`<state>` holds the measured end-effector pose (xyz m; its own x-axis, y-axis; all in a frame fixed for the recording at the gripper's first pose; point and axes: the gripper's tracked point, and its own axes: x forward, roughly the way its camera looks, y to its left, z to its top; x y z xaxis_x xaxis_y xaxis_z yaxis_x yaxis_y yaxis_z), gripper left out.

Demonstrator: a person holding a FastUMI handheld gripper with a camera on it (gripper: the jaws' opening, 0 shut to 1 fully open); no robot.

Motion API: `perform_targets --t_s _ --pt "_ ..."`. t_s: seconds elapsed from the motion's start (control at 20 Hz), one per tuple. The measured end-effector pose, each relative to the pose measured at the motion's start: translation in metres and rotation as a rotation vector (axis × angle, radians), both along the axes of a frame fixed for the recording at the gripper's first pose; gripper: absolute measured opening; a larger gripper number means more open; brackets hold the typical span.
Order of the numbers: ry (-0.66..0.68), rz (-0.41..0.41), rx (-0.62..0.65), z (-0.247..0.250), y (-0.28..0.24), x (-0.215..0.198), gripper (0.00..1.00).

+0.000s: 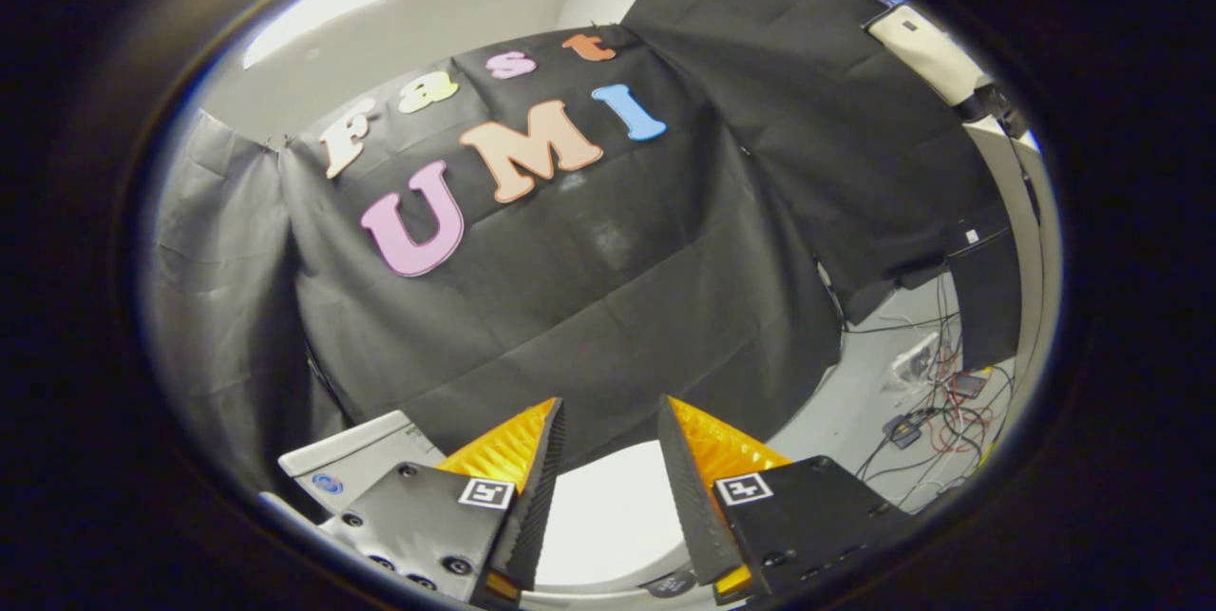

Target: Open the toilet lid.

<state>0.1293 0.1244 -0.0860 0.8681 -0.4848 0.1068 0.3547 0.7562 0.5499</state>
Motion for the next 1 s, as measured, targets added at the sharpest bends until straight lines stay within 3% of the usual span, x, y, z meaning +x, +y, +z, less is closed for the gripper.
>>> perform_targets --t_s 1.0 --pt "-0.044 0.058 0.204 -0.049 0.049 0.023 0.62"
